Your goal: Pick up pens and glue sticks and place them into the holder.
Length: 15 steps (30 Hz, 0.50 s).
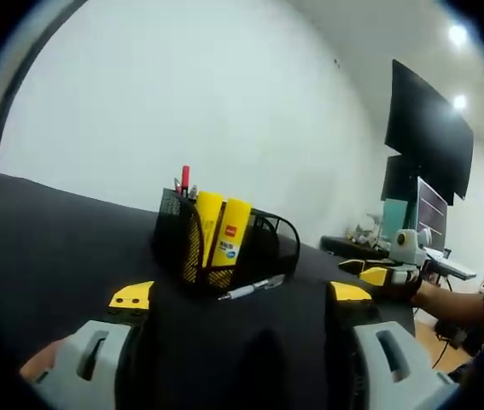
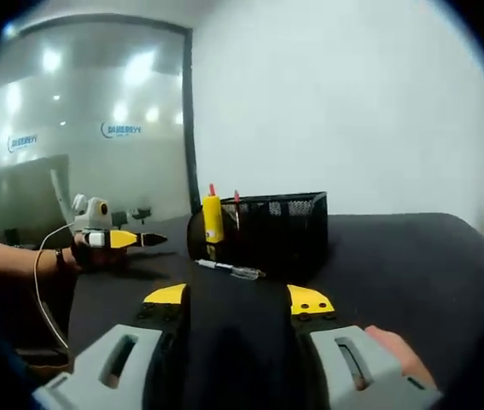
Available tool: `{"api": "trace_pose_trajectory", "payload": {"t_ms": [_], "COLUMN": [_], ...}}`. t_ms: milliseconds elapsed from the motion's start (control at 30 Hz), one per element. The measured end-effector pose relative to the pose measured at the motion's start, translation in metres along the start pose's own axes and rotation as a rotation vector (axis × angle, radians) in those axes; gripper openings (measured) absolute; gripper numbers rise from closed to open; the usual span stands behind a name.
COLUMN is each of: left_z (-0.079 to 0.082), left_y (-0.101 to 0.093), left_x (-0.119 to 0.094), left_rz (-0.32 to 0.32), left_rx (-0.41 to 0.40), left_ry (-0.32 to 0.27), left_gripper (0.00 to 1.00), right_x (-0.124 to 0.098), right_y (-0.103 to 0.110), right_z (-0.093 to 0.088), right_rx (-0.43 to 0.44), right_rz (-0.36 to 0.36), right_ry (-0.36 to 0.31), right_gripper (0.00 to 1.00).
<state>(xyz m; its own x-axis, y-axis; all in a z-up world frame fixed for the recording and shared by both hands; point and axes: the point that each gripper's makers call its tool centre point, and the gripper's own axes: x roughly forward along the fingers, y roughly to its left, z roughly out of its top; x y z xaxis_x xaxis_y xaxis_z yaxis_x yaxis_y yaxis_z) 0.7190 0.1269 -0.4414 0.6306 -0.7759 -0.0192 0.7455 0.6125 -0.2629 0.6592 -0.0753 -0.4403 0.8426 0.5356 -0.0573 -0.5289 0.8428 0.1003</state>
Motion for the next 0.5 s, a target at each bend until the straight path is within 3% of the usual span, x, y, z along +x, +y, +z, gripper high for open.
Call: {"api": "trace_pose_trajectory", "payload": {"t_ms": [233, 367, 500], "left_z": [-0.003, -0.017, -0.036], "left_y": [-0.005, -0.032, -0.048], "left_x": [0.002, 0.011, 0.030], "left_rz": [-0.002, -0.080, -0.120], "left_rx": [0.000, 0.025, -0.007], "left_ry": [0.022, 0.149, 0.274], "left_gripper": [0.81, 0.77, 0.73], "right_x": [0.001, 0.002, 0.000], "right_y": [-0.002, 0.000, -0.001], "right_z": [0.001, -0.001, 0.002], "right_rx": [-0.009, -0.022, -0.011], "right_rz": [-0.003, 0.005, 0.006], "right_ry": [-0.020, -0.007, -0.024], "right_gripper": [0.48, 0.47, 0.45]}}
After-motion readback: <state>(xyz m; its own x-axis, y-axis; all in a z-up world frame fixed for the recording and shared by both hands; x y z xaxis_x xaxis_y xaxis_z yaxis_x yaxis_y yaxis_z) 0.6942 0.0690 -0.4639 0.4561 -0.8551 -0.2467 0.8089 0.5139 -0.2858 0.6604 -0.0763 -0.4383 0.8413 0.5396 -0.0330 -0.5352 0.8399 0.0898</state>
